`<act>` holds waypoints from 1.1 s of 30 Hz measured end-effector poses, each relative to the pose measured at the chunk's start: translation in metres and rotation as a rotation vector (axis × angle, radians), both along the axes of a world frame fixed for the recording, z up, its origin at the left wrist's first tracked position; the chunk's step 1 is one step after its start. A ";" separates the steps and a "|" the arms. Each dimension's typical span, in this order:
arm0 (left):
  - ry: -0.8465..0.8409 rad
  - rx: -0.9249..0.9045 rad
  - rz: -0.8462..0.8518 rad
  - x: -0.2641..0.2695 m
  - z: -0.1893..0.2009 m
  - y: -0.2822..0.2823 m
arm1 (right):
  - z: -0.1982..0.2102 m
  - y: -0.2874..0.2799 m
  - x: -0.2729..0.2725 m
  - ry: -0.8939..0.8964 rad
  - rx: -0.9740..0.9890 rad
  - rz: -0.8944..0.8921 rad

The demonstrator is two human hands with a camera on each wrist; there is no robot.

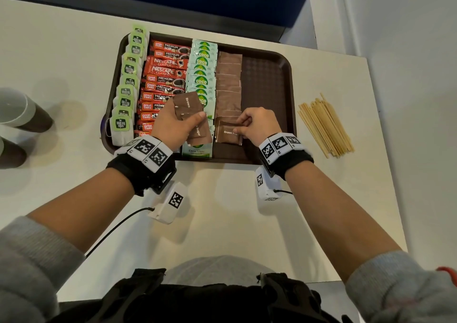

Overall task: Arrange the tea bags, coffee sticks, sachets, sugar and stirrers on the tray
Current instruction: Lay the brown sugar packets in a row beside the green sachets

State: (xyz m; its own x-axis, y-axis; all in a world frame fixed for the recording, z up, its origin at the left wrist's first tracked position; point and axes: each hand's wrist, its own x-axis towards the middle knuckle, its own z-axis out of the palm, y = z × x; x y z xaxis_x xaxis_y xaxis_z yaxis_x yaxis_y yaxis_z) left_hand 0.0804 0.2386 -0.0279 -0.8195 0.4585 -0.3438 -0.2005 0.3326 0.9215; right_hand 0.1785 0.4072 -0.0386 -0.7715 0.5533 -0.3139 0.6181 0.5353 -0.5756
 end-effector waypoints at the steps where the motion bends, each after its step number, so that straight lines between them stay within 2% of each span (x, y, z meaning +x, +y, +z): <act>1: 0.001 0.001 0.000 0.000 -0.001 0.000 | 0.000 0.000 0.000 -0.001 0.000 -0.003; 10: -0.042 0.032 -0.009 0.002 0.002 0.003 | 0.000 -0.001 0.001 0.019 -0.031 -0.039; 17: -0.100 0.059 -0.023 0.001 0.002 0.002 | 0.004 0.003 0.003 0.032 0.038 -0.021; 20: -0.112 0.070 -0.025 0.003 0.003 0.003 | 0.011 0.001 0.000 0.106 0.071 -0.035; 24: -0.144 0.108 -0.027 0.007 0.006 0.003 | 0.030 -0.011 -0.005 0.122 -0.110 0.042; 29: -0.111 0.122 -0.032 0.009 0.008 0.004 | 0.035 -0.020 -0.010 0.034 -0.308 0.143; 33: -0.096 0.134 -0.041 0.011 0.006 0.002 | 0.036 -0.014 -0.010 0.113 -0.428 0.121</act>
